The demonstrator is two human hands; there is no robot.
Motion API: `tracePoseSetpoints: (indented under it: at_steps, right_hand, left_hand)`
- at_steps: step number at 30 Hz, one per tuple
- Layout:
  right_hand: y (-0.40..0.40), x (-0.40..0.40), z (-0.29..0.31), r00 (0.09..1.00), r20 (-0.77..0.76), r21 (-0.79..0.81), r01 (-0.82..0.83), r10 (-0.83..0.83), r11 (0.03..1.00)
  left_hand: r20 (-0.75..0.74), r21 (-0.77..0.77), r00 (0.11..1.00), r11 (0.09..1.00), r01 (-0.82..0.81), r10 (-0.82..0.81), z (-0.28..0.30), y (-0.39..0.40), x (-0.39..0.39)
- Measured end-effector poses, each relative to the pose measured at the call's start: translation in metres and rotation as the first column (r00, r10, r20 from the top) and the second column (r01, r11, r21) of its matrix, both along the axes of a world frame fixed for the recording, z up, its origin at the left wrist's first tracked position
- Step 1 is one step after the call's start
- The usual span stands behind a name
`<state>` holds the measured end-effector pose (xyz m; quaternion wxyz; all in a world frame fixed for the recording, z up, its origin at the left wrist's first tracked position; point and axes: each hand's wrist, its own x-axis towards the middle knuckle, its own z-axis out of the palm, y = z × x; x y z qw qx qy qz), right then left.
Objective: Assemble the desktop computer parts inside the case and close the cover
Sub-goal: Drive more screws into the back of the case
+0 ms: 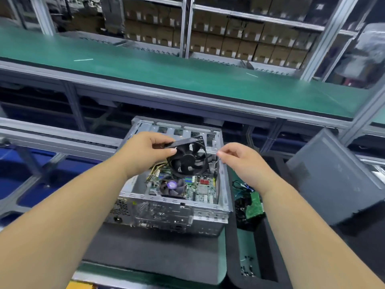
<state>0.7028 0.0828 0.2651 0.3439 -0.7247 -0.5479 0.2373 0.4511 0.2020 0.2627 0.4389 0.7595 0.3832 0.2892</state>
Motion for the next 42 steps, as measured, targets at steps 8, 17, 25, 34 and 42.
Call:
tracePoseSetpoints:
  at_steps: [8, 17, 25, 34, 42]
  right_hand:
    - [0.030, -0.048, -0.013, 1.000, 0.000, -0.038, -0.007, 0.008, 0.999]
    - [0.047, -0.075, -0.023, 0.996, 0.064, -0.154, -0.046, 0.057, 0.987]
    - [0.041, -0.071, -0.048, 0.930, 0.333, -0.255, -0.069, 0.155, 0.964]
    - [0.030, -0.072, -0.047, 0.756, 0.647, 0.329, -0.161, -0.097, 0.930]
    - [0.027, -0.065, -0.053, 0.638, 0.750, 0.442, -0.289, -0.173, 0.849]
  left_hand:
    - [-0.008, -0.166, 1.000, 0.986, 0.020, -0.022, -0.021, 0.037, -0.043]
    - [-0.087, -0.078, 0.989, 0.990, 0.115, -0.121, -0.034, 0.048, -0.052]
    - [-0.232, 0.118, 0.958, 0.972, 0.202, -0.171, -0.057, 0.038, -0.041]
    - [-0.122, 0.082, 0.983, 0.985, 0.150, -0.140, -0.053, 0.040, -0.032]
    - [0.496, -0.610, 0.861, 0.662, 0.436, -0.110, -0.044, 0.039, -0.023]
